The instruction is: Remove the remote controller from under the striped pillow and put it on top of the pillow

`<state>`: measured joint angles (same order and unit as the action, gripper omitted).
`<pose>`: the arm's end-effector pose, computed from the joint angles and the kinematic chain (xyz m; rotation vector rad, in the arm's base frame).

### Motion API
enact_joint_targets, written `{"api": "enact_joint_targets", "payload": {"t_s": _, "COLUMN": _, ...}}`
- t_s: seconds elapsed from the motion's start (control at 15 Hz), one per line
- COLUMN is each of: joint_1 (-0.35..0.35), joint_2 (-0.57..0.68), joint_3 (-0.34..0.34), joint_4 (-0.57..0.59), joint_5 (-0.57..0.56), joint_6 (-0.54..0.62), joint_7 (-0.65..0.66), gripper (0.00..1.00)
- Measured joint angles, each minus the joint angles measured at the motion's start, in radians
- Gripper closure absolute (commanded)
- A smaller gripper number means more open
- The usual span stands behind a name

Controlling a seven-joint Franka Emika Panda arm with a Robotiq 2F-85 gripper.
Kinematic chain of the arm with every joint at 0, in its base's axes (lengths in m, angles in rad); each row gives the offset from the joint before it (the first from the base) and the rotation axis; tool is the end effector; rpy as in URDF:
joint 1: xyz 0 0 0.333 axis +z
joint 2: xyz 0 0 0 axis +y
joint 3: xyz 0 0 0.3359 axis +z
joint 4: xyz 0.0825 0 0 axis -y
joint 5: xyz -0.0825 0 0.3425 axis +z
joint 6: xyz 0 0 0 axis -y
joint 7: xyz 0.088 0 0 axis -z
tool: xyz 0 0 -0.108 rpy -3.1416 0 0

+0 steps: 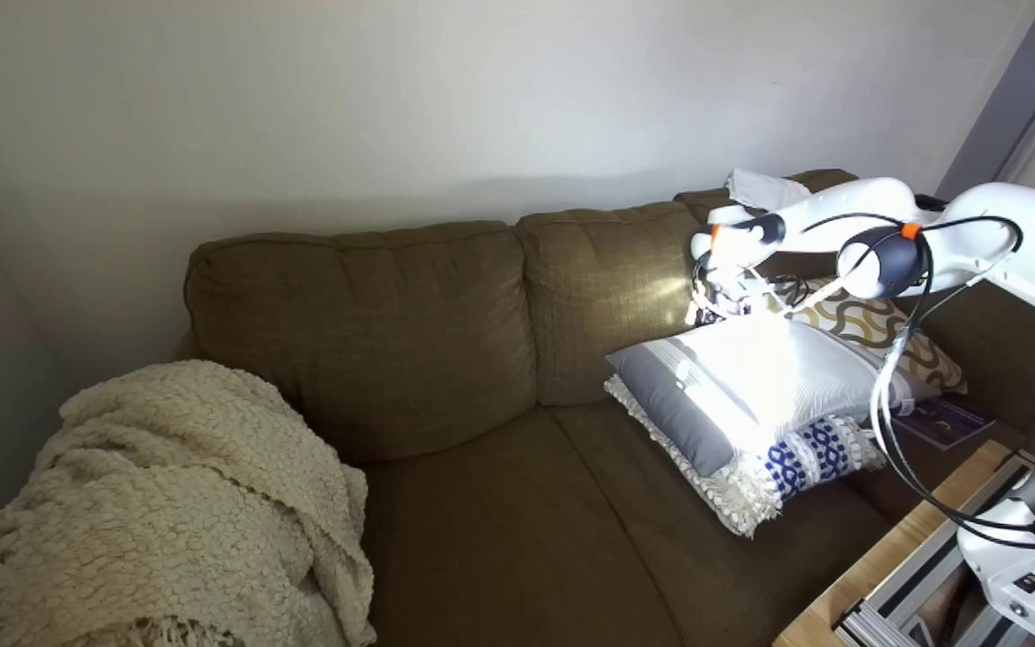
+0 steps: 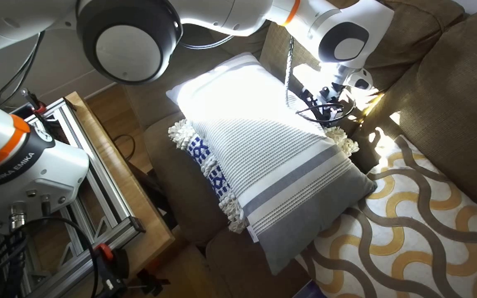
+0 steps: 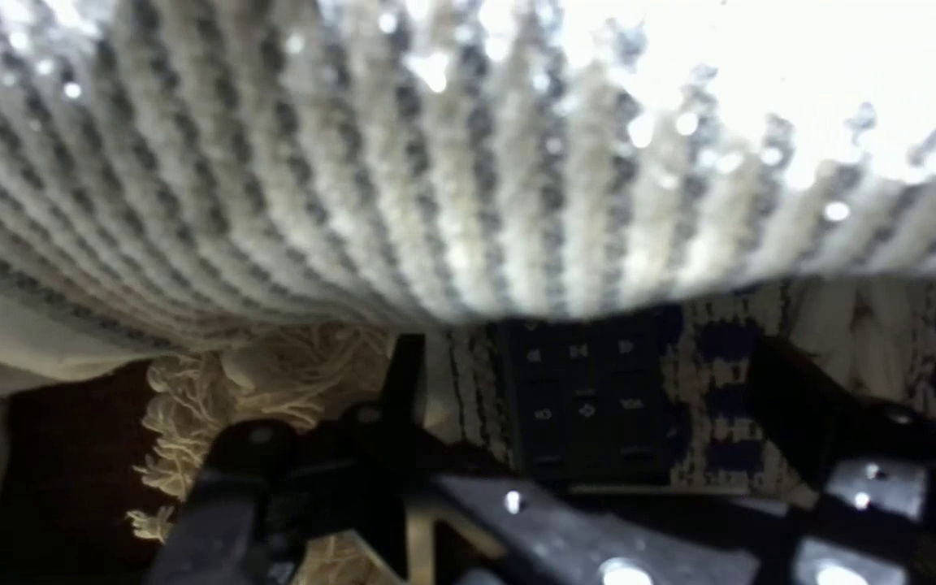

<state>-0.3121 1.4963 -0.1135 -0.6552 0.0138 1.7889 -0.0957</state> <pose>0.6697 -0.2578 0.0268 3.0409 -0.3837 -0.5800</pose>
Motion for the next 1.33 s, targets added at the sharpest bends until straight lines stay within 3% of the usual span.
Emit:
{"api": "enact_joint_targets", "payload": {"t_s": 0.33, "joint_1": -0.004, "joint_2": 0.000, "joint_3": -0.001, "joint_4": -0.026, "joint_5": -0.002, "joint_6": 0.007, "joint_7": 0.001, "gripper": 0.01}}
{"api": "enact_joint_targets", "payload": {"t_s": 0.4, "joint_1": -0.004, "joint_2": 0.000, "joint_3": -0.002, "joint_4": -0.029, "joint_5": -0.003, "joint_6": 0.016, "joint_7": 0.005, "gripper": 0.19}}
{"api": "enact_joint_targets", "payload": {"t_s": 0.73, "joint_1": -0.004, "joint_2": 0.000, "joint_3": -0.010, "joint_4": -0.032, "joint_5": -0.017, "joint_6": 0.042, "joint_7": 0.023, "gripper": 0.55}}
{"api": "enact_joint_targets", "payload": {"t_s": 0.8, "joint_1": -0.003, "joint_2": 0.000, "joint_3": -0.011, "joint_4": -0.032, "joint_5": -0.022, "joint_6": 0.048, "joint_7": 0.027, "gripper": 0.44}}
{"api": "enact_joint_targets", "payload": {"t_s": 0.87, "joint_1": -0.002, "joint_2": 0.000, "joint_3": -0.012, "joint_4": -0.034, "joint_5": -0.027, "joint_6": 0.057, "joint_7": 0.033, "gripper": 0.18}}
{"api": "enact_joint_targets", "payload": {"t_s": 1.0, "joint_1": 0.000, "joint_2": 0.000, "joint_3": -0.013, "joint_4": -0.036, "joint_5": -0.036, "joint_6": 0.070, "joint_7": 0.040, "gripper": 0.16}}
{"api": "enact_joint_targets", "payload": {"t_s": 1.13, "joint_1": 0.001, "joint_2": 0.000, "joint_3": -0.014, "joint_4": -0.038, "joint_5": -0.040, "joint_6": 0.077, "joint_7": 0.044, "gripper": 0.01}}
{"api": "enact_joint_targets", "payload": {"t_s": 1.33, "joint_1": 0.002, "joint_2": 0.000, "joint_3": -0.014, "joint_4": -0.039, "joint_5": -0.045, "joint_6": 0.104, "joint_7": 0.045, "gripper": 0.00}}
